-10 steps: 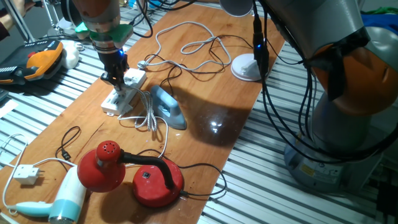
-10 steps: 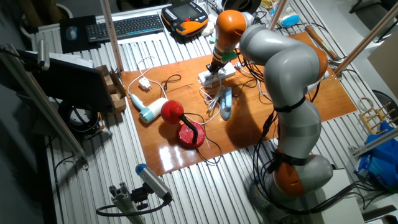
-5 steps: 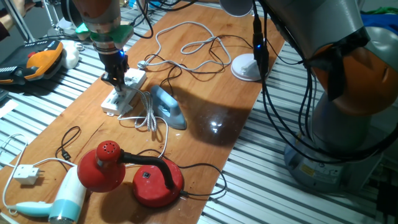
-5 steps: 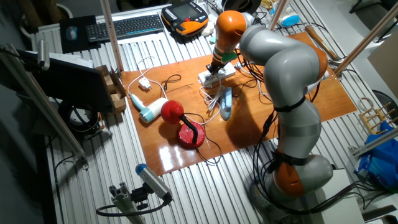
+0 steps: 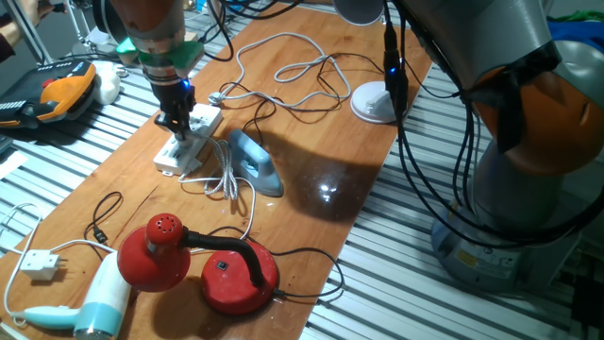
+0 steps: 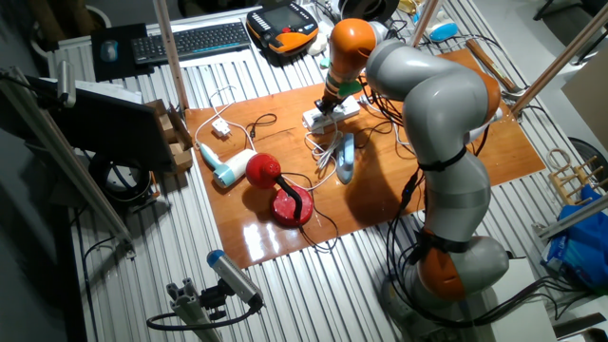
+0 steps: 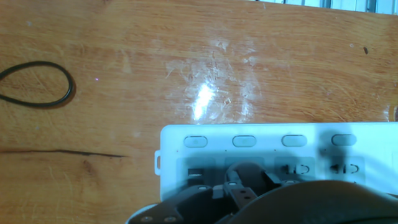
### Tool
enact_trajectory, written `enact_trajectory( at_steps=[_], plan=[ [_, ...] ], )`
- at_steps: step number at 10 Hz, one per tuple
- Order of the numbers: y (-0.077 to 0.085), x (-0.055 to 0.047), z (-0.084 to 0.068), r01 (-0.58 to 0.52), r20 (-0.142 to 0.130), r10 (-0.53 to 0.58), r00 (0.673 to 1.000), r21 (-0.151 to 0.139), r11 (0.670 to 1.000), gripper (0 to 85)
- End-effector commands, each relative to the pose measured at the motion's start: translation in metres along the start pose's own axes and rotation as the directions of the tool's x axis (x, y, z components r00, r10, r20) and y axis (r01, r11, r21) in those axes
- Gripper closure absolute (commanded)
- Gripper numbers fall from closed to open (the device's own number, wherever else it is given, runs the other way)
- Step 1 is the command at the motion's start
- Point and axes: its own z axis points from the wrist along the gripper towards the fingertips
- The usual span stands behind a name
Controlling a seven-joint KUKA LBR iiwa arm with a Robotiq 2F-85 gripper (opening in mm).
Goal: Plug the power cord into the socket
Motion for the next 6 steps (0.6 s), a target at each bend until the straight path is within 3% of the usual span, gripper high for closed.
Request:
enact_trajectory(
  at_steps=[1, 6],
  plan=[
    [0.0003, 0.0002, 0.0011, 0.000, 0.000, 0.000, 1.000, 0.000, 1.000, 85.0],
    [0.0008, 0.0004, 0.0080, 0.000, 0.002, 0.000, 1.000, 0.003, 1.000, 85.0]
  ],
)
